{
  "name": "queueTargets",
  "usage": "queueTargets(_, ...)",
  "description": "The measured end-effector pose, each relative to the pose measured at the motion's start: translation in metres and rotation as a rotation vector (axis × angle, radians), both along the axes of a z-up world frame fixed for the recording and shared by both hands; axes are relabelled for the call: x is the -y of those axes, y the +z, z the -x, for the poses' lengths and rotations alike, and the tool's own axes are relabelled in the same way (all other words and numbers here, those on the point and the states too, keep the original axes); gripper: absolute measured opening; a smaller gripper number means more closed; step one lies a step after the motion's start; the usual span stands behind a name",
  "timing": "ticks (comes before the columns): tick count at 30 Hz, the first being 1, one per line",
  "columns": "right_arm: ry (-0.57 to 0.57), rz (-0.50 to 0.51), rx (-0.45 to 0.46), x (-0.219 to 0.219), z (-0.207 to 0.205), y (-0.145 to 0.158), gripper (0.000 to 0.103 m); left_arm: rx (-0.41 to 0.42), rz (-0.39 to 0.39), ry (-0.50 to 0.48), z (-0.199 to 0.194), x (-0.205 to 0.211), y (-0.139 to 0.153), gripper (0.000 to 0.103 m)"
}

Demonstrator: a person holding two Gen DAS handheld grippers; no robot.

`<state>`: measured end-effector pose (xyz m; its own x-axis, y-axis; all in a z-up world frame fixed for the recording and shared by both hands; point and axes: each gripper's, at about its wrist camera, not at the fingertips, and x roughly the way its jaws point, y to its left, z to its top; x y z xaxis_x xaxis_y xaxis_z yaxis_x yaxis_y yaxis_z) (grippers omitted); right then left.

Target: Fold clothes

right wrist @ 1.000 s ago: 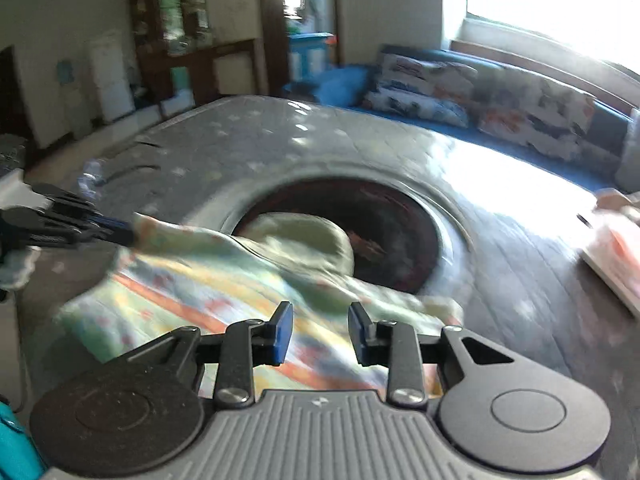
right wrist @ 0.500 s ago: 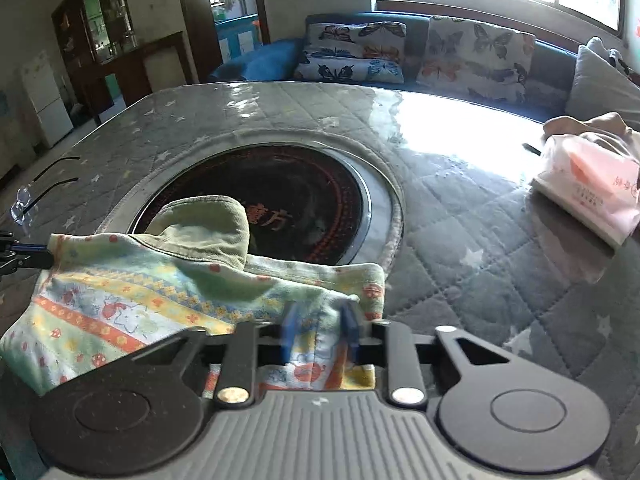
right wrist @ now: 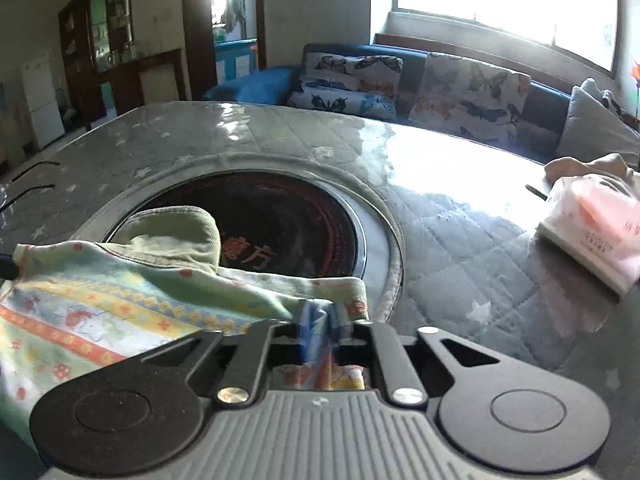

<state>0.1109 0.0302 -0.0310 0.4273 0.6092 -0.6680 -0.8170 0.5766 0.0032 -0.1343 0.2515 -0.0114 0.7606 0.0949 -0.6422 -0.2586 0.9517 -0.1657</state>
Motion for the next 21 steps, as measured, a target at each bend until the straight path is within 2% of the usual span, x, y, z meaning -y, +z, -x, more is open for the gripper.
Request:
queueTargets(2, 0.001, -0.002, 0.021, 0.001, 0.003, 0.005, 0.013, 0.001, -0.008, 0.001, 0.0, 0.001, 0.003, 0.005)
queueTargets(5, 0.025, -0.027, 0.05, 0.005, 0.013, 0.022, 0.019, 0.002, -0.014, 0.025, -0.001, -0.001, 0.009, 0.008)
queueTargets(6, 0.04, -0.037, 0.048, 0.006, 0.016, 0.027, 0.024, 0.008, -0.02, 0.036, 0.0, -0.002, 0.012, 0.008)
queueTargets(7, 0.058, -0.044, 0.039, 0.005, 0.02, 0.03, 0.034, 0.015, -0.027, 0.048, 0.0, -0.002, 0.016, 0.008)
queueTargets(11, 0.129, -0.053, -0.01, -0.005, 0.036, 0.032, 0.035, 0.074, -0.035, 0.05, 0.0, 0.005, 0.035, 0.008)
queueTargets(15, 0.155, -0.027, -0.036, -0.024, 0.042, 0.02, 0.035, 0.112, 0.009, -0.028, -0.012, 0.023, 0.047, 0.008)
queueTargets(21, 0.095, -0.021, -0.061, -0.038, 0.034, 0.007, 0.038, 0.069, 0.083, -0.116, -0.058, 0.044, 0.032, 0.008)
